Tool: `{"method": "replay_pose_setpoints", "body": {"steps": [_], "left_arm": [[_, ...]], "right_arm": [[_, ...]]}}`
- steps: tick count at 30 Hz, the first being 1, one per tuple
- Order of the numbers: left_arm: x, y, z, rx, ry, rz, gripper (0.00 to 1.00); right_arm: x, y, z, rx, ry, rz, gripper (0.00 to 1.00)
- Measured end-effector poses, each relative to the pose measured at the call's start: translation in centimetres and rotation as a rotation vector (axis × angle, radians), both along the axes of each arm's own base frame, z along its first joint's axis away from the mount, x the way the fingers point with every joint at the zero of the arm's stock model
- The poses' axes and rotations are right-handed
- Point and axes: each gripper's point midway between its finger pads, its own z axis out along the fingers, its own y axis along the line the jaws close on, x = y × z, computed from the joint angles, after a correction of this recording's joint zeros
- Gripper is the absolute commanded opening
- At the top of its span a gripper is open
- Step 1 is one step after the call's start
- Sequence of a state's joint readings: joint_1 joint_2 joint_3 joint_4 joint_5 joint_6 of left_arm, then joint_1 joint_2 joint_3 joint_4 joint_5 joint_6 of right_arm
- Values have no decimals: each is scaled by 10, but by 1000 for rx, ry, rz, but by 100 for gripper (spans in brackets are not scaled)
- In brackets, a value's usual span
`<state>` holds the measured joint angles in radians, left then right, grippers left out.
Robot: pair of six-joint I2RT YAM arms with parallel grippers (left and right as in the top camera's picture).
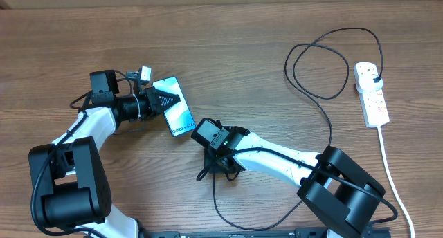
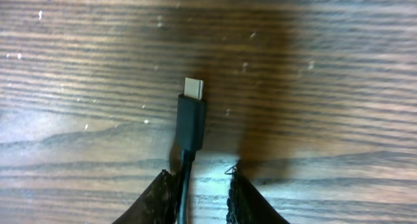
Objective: Plug charger to phone and switch on socket
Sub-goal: 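Close the right gripper on the cable behind the USB-C plug, then lift the plug with the right gripper toward the phone's bottom port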
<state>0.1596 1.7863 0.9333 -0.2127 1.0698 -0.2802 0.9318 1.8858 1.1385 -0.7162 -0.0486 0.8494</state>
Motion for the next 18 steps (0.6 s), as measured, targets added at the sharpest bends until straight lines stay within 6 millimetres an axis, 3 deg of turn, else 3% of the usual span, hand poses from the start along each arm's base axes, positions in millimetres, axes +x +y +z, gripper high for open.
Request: {"method": "replay_pose_setpoints", "body": {"steps": [8, 18], "left_arm": [[0, 0, 0, 0, 0, 0, 4], [2, 0, 1, 3, -15, -1, 4]], "right_arm": [[6, -7, -1, -36, -36, -23, 4], [5, -11, -1, -54, -31, -19, 4]]}}
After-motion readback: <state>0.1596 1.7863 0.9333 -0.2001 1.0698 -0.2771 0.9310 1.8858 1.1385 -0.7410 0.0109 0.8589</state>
